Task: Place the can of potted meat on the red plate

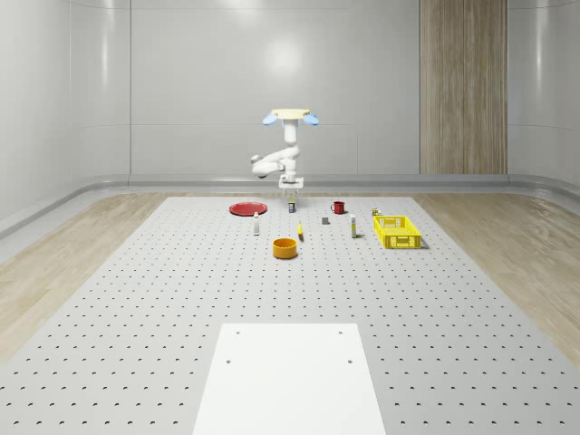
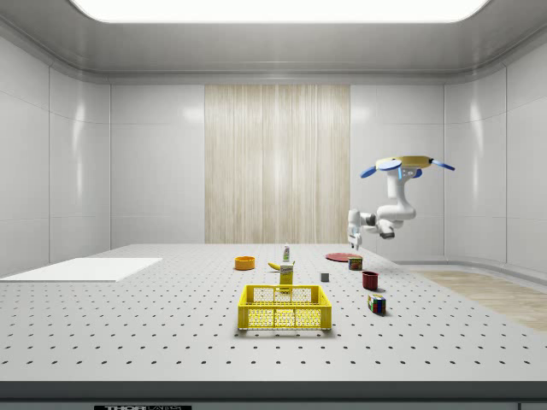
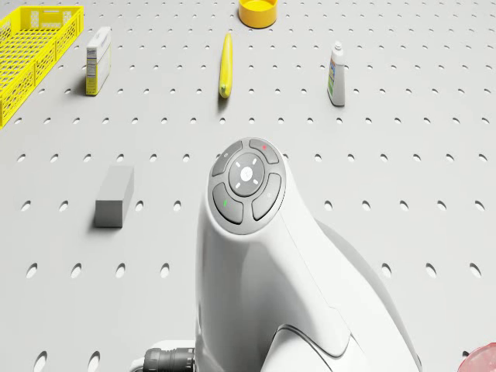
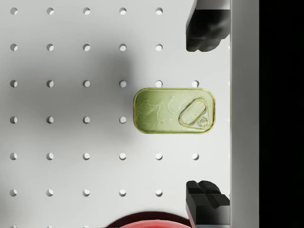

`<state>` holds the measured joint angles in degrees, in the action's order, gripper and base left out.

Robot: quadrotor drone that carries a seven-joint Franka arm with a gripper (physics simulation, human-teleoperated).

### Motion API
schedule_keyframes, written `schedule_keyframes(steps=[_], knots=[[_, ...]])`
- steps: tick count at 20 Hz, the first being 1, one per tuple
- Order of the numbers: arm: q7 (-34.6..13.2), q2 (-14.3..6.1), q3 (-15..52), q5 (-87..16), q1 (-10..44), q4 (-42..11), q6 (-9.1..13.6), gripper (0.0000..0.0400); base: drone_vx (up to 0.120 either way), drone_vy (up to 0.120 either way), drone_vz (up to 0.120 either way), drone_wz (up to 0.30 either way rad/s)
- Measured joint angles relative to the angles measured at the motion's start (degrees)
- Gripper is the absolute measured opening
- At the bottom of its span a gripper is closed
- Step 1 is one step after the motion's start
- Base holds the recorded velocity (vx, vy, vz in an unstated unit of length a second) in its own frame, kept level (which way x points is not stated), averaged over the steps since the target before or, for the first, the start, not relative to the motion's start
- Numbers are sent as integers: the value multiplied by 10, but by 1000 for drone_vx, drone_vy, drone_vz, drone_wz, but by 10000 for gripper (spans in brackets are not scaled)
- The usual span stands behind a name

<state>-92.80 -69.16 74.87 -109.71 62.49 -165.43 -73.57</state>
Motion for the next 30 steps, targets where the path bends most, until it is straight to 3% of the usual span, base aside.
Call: schedule_keyframes(steps=[7, 19, 27, 30], knots=[[-5, -18, 5, 9, 6, 1, -17, 400, 0, 0, -114, 0], [-12, -53, -49, -35, 16, 13, -68, 400, 0, 0, 0, 0], [-8, -69, -67, -49, 15, 20, -91, 400, 0, 0, 0, 0], [-8, -73, -70, -50, 16, 21, -96, 321, 0, 0, 0, 0]])
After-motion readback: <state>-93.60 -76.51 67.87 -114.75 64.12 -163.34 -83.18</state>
